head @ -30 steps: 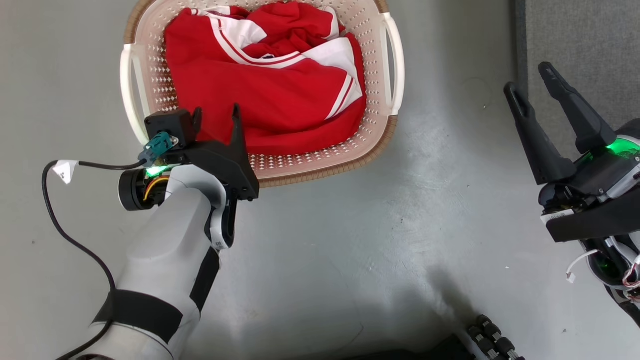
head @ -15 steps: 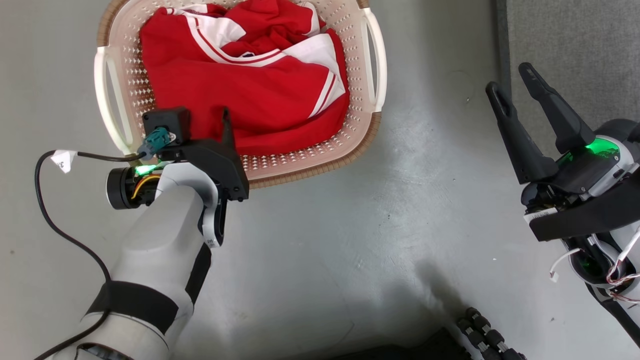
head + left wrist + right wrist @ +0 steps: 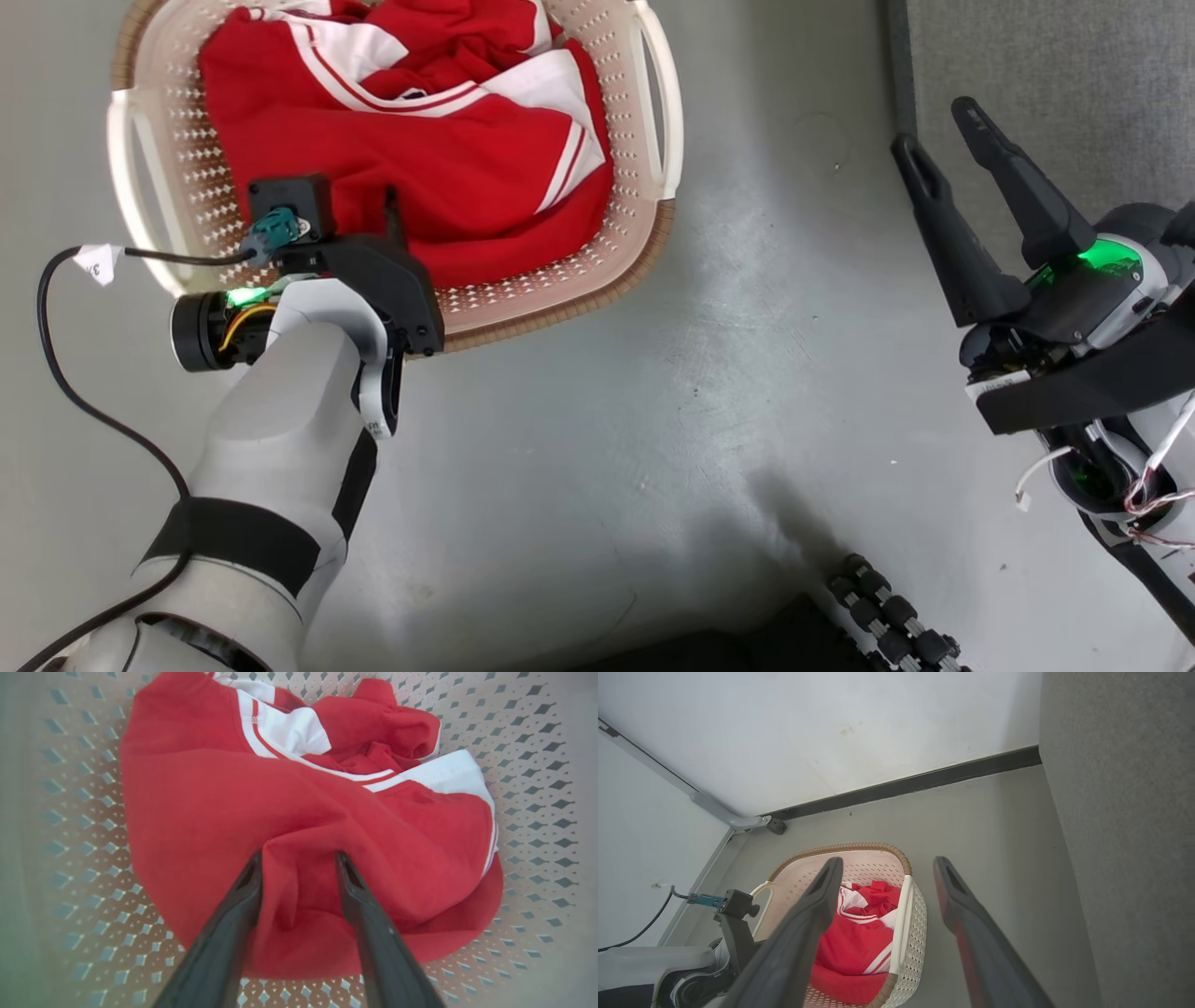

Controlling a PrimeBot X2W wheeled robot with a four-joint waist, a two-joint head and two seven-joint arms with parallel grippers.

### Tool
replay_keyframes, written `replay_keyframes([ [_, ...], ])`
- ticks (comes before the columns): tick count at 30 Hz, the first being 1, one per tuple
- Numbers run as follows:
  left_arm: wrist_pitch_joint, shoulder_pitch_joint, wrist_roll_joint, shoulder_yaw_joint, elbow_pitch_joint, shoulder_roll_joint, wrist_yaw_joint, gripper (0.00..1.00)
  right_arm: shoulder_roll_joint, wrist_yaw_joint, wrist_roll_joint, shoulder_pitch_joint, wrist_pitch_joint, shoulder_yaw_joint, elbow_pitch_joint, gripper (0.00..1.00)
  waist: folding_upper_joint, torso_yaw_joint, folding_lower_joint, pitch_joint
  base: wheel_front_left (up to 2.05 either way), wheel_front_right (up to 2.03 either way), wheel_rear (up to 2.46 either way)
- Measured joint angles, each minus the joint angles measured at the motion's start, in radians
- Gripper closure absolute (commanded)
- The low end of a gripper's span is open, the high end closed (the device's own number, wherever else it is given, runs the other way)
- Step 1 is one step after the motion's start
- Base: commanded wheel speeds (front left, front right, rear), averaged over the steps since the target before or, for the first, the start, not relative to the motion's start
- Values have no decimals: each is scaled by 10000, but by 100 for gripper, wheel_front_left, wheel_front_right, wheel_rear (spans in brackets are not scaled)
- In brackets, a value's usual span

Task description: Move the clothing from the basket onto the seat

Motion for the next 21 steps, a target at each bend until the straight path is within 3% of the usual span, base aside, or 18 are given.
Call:
replay_keyframes([
  [4, -15, -136, -12, -142, 4, 2, 2, 100, -10, 0, 127, -105, 0, -10, 228, 0, 0, -153, 0, 75, 0, 0, 0],
  [21, -324, 1049, -1406, -491, -1292, 10, 2, 100, -192, 2, 136, 140, 0, -226, 1062, 0, 0, 30, -2, -1025, 0, 0, 0],
])
